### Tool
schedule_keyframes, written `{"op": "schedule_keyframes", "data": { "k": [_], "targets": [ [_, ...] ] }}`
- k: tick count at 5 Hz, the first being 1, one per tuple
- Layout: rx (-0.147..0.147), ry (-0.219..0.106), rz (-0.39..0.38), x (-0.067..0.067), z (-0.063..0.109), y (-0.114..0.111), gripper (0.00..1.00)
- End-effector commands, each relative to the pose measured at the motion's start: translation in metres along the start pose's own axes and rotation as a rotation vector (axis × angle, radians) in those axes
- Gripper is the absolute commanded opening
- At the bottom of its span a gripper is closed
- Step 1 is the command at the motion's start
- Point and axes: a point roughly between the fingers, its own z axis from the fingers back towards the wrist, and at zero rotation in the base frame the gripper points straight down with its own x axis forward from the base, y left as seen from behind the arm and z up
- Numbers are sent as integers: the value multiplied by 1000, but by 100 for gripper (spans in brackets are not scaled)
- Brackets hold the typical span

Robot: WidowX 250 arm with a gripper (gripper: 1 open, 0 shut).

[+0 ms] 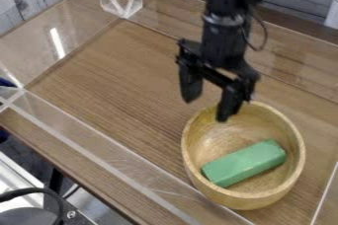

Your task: Remove the green block from inside the brown bowl and put it on the table

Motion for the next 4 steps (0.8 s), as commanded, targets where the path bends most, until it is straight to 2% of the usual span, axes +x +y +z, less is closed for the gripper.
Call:
{"op": "schedule_keyframes", "data": {
  "k": [1,2,3,4],
  "targets": [
    [14,-54,-92,3,15,-20,100],
    [17,-39,-148,3,15,-37,100],
    [17,-23,-170,5,17,-41,100],
    [20,-17,-181,13,2,-48,100]
  ]
}}
